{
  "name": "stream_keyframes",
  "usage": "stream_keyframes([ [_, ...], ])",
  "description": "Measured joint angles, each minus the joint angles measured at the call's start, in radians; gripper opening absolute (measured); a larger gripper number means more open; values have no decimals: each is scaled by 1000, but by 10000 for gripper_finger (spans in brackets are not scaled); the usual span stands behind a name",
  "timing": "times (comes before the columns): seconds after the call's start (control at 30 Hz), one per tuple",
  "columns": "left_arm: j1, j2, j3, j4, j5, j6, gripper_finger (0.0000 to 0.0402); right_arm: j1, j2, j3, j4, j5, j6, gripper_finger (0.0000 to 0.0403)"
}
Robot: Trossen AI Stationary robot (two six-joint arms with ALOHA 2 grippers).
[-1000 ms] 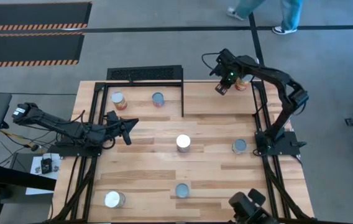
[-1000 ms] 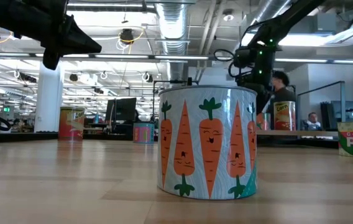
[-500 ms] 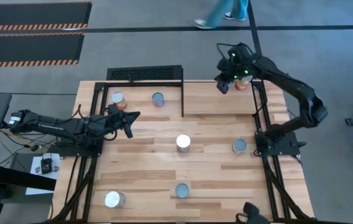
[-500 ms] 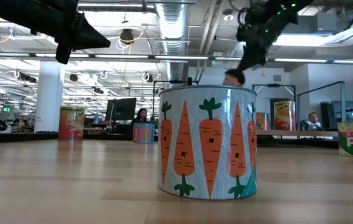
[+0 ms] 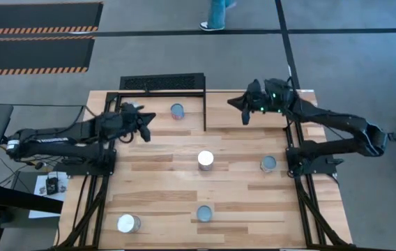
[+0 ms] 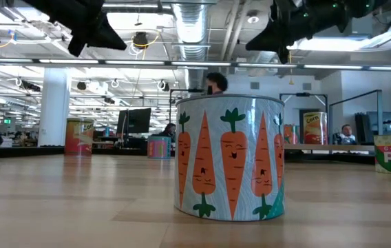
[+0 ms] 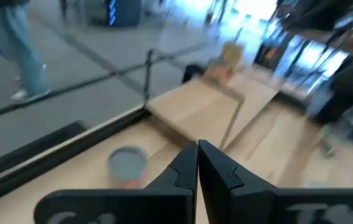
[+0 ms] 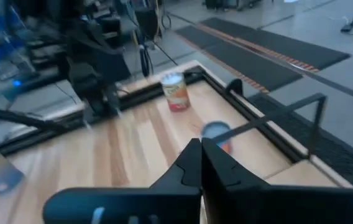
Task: Pick and place cans onto a shelf
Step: Put the top canned peaches on the shelf
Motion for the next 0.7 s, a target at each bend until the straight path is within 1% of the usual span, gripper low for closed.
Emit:
stream_keyframes([
  [0.1,70,72,111,-166,73,15,0,44,-15,-18,9,54,16,11],
  [0.2,128,144,202,-307,188,39,0,68,-28,-20,-2,62,17,8],
  [0.33,161,223,292,-462,342,117,0,76,-54,-21,-5,62,17,11],
  [0.47,155,289,352,-539,462,179,0,74,-83,-21,-35,66,-6,14],
  [0.53,138,317,375,-545,506,195,0,74,-96,-20,-56,74,-10,12],
  [0.7,58,398,422,-544,515,240,0,74,-120,-20,-119,77,-26,10],
])
